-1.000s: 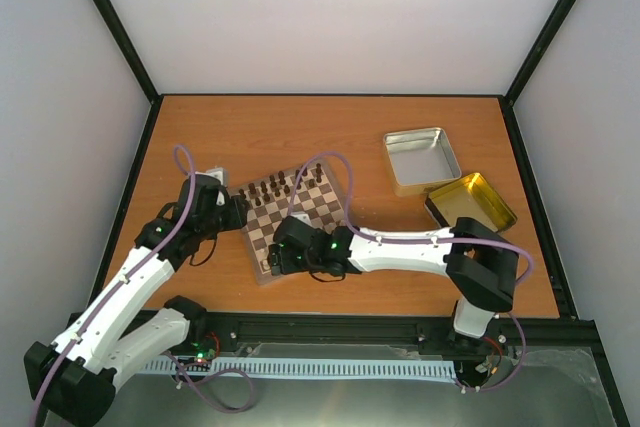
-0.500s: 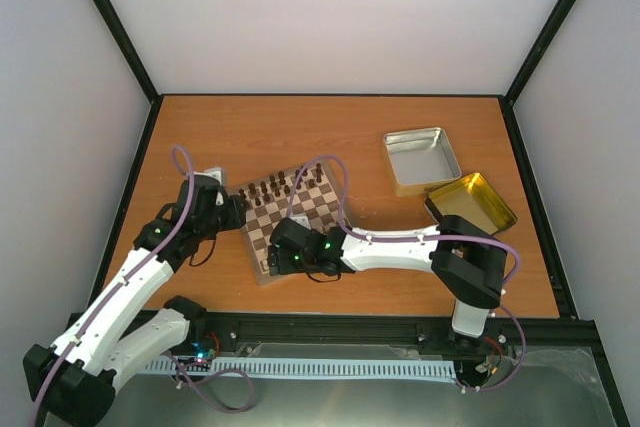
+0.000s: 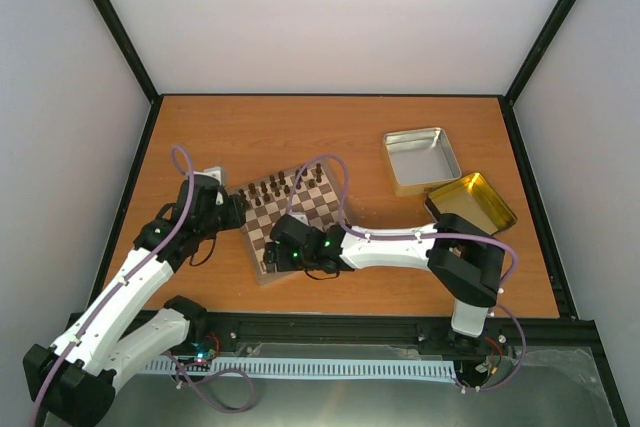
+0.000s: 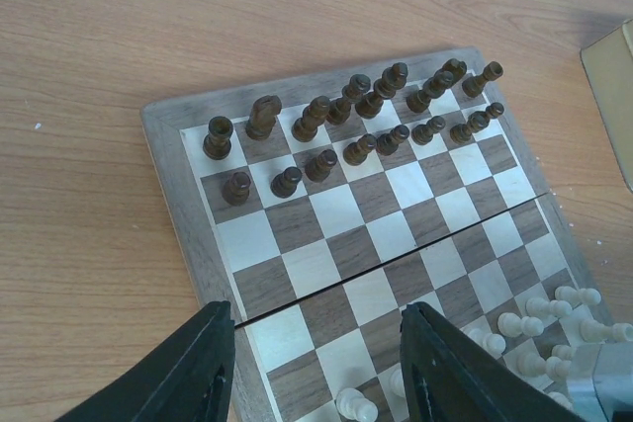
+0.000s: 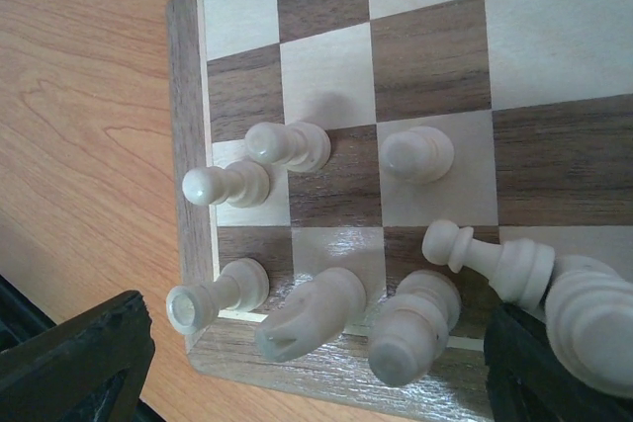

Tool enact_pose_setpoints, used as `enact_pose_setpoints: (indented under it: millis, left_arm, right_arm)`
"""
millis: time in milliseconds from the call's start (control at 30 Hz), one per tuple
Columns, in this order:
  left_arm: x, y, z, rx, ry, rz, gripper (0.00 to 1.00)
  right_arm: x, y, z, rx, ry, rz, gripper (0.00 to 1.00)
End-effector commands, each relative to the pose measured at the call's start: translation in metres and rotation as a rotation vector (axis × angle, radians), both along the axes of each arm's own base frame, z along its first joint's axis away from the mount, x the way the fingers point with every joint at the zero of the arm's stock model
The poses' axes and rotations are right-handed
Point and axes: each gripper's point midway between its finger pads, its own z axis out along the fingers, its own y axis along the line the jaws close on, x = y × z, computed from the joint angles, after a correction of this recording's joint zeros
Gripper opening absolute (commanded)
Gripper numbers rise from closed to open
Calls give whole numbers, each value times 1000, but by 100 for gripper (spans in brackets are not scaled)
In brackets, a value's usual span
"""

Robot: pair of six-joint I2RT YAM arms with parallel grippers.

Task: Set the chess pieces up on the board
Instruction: Pick up the chess piece from the chessboard.

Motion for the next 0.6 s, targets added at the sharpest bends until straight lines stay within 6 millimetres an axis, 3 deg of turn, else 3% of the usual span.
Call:
enact_pose_setpoints:
  millis: [0, 567]
  left_arm:
    - [5, 2, 6, -13, -25, 26, 47]
    - [4, 3, 7, -14, -32, 27, 47]
  right_arm:
    - [7, 7, 2, 20, -2, -19, 91]
    - [11, 11, 3, -38, -45, -33, 91]
